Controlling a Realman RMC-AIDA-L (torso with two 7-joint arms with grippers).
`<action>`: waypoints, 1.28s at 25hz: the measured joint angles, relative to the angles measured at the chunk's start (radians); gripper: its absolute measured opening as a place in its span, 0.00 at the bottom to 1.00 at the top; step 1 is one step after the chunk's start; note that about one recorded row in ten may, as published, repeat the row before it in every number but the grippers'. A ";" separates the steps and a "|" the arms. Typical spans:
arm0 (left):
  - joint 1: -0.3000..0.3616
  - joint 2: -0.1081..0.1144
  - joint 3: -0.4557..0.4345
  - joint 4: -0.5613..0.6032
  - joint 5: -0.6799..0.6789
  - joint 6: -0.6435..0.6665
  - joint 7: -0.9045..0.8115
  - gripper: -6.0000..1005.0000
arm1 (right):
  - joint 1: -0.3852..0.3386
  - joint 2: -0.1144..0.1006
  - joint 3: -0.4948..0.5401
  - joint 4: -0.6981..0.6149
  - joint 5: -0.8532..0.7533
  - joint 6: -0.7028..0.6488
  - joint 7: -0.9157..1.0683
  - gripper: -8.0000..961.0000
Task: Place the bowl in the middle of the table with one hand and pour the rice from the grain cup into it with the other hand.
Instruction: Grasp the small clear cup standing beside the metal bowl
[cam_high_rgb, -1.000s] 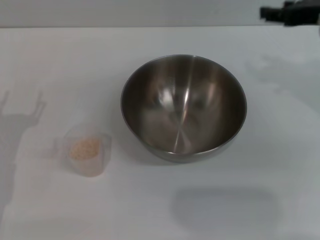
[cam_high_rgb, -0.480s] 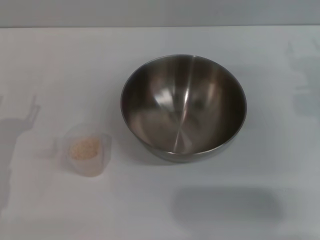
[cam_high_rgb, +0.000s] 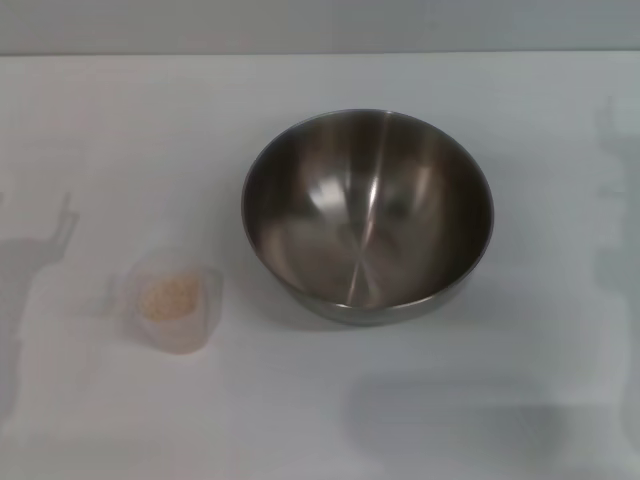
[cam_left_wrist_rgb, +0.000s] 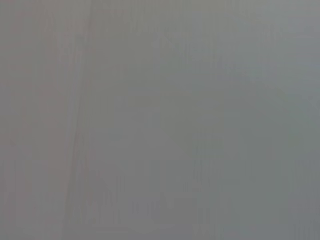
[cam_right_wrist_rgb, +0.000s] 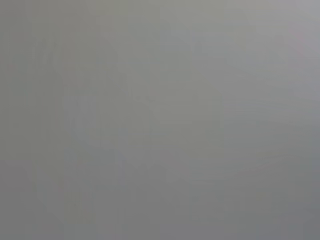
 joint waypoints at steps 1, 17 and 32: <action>0.000 0.000 0.000 -0.001 0.000 0.000 0.000 0.71 | 0.022 0.000 -0.006 -0.064 -0.001 -0.054 0.070 0.71; 0.164 0.001 0.136 -0.052 0.009 0.072 -0.012 0.70 | 0.231 0.002 -0.012 -0.660 0.008 -0.281 0.639 0.71; 0.339 -0.002 0.380 -0.032 0.004 0.090 0.060 0.69 | 0.285 -0.003 -0.008 -0.718 0.010 -0.261 0.635 0.71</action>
